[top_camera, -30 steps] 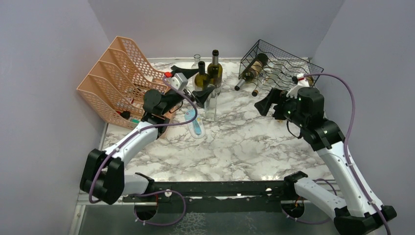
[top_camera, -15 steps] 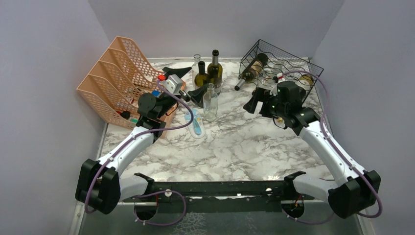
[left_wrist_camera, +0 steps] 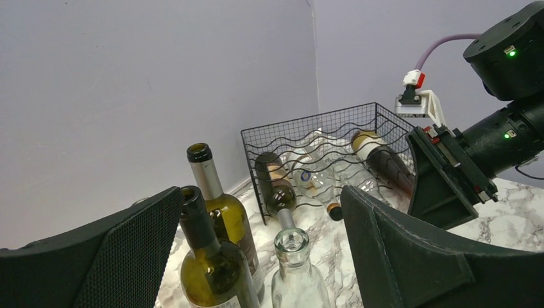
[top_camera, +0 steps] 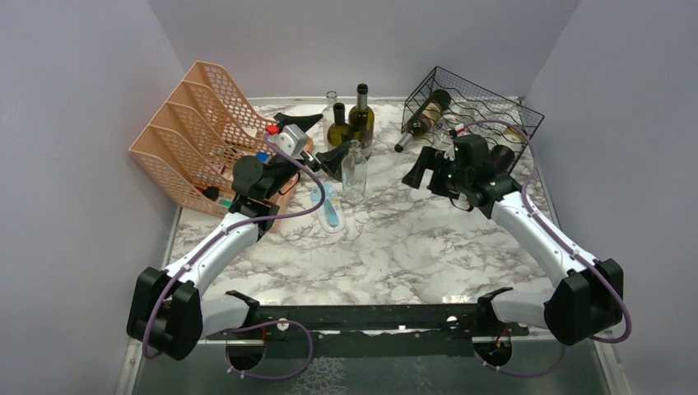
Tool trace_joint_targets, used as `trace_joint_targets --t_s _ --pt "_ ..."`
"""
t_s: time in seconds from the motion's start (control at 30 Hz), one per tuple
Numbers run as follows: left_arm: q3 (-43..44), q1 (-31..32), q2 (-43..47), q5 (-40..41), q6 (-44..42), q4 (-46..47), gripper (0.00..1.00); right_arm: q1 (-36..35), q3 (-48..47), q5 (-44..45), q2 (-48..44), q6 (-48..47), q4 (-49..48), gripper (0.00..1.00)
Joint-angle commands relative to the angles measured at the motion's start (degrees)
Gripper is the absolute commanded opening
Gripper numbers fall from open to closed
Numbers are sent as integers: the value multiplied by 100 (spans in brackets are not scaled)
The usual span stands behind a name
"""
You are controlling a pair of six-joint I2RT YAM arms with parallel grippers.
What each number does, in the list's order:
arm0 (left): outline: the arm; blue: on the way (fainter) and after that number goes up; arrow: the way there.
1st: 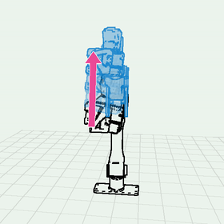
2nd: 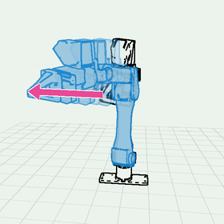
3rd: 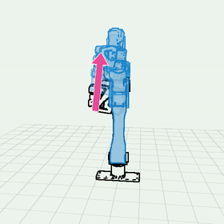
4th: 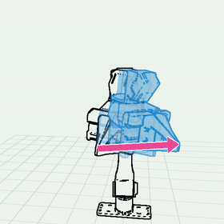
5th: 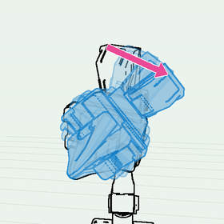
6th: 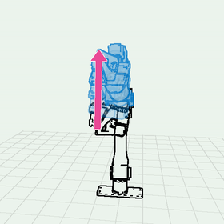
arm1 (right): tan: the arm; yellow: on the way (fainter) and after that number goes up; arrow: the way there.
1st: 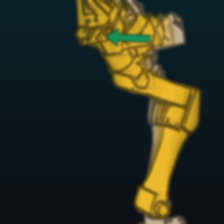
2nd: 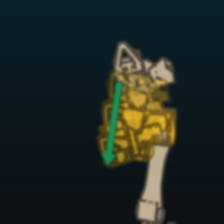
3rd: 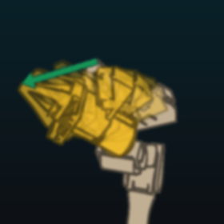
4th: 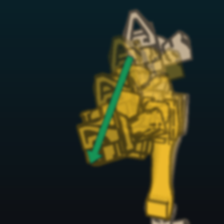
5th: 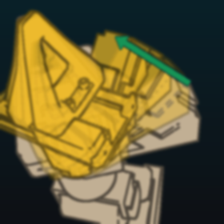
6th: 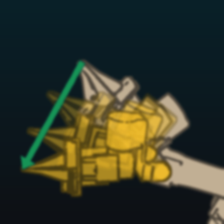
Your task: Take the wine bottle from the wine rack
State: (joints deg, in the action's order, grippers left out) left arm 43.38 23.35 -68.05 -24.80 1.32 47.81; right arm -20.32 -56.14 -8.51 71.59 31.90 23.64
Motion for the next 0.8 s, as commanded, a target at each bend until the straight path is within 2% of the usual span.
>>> trace_joint_targets --t_s 0.0,0.13,0.27,0.43,0.67,0.77 --pt "85 -27 66 -108 210 78 99 -19 1 126 169 -4 -417 100" --pt "128 -38 -9 -222 283 79 99 -25 -171 38 596 -225 -824 100" --pt "125 -100 -76 -222 278 79 99 -25 -694 674 1242 -364 -951 100" --pt "230 -394 -125 -403 519 81 99 -25 -1626 969 2161 -281 -1130 100" --pt "383 -829 -384 -570 1065 105 99 -24 -2711 1635 3442 625 -1088 99" --pt "403 -886 -445 -583 1151 108 99 -25 -3258 2165 4030 1293 -679 97"
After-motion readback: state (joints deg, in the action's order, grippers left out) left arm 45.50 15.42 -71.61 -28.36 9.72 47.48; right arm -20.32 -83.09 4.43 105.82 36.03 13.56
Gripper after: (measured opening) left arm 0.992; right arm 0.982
